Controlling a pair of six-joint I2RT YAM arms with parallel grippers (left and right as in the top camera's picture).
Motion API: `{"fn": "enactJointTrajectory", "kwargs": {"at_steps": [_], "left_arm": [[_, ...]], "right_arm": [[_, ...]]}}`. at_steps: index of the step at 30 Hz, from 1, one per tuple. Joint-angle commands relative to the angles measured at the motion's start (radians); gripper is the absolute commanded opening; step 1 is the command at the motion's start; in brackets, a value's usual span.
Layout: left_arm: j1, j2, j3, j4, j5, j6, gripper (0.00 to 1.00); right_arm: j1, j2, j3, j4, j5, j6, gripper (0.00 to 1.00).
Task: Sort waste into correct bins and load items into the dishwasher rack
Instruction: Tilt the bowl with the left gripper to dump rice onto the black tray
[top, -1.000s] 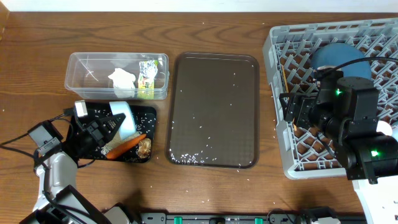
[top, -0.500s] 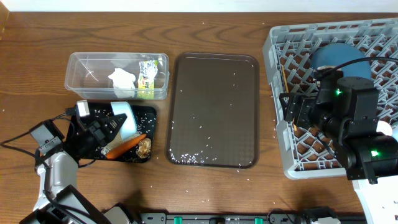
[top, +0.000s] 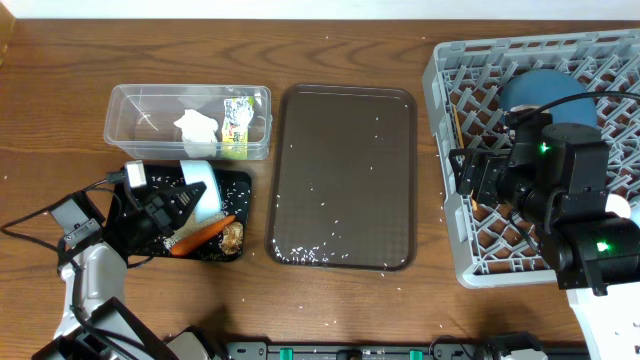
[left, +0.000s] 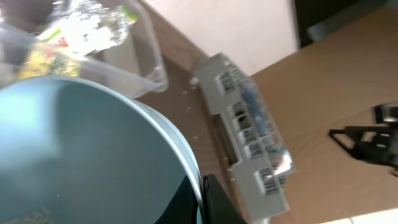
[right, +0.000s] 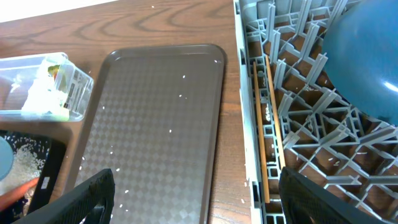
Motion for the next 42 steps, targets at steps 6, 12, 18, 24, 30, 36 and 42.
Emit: {"fn": "enactJointTrajectory", "kwargs": {"at_steps": [6,12,18,24,30,36,42], "left_arm": [[-0.012,-0.003,-0.007,0.038,-0.013,-0.044,0.06],[-0.011,-0.005,-0.007,0.044,0.021,-0.110,0.06],[-0.023,-0.006,-0.007,0.069,0.005,-0.090,0.06],[-0.045,-0.006,-0.007,0.058,-0.090,-0.150,0.06],[-0.072,-0.045,-0.007,0.065,0.081,-0.172,0.07],[-0.116,-0.208,0.006,0.065,-0.065,-0.223,0.06],[-0.135,-0.340,0.006,-0.055,-0.329,-0.280,0.06]], "right_arm": [[-0.004,0.000,0.004,-0.006,0.006,0.013,0.79],[-0.004,0.000,0.004,-0.010,0.006,0.013,0.79],[-0.004,0.000,0.004,-0.006,0.006,0.013,0.79],[-0.004,0.000,0.004,0.000,0.006,0.013,0.79],[-0.004,0.000,0.004,-0.003,0.006,0.013,0.79],[-0.004,0.000,0.004,0.010,0.006,0.013,0.79],[-0.004,0.000,0.004,-0.011,0.006,0.013,0.79]]}}
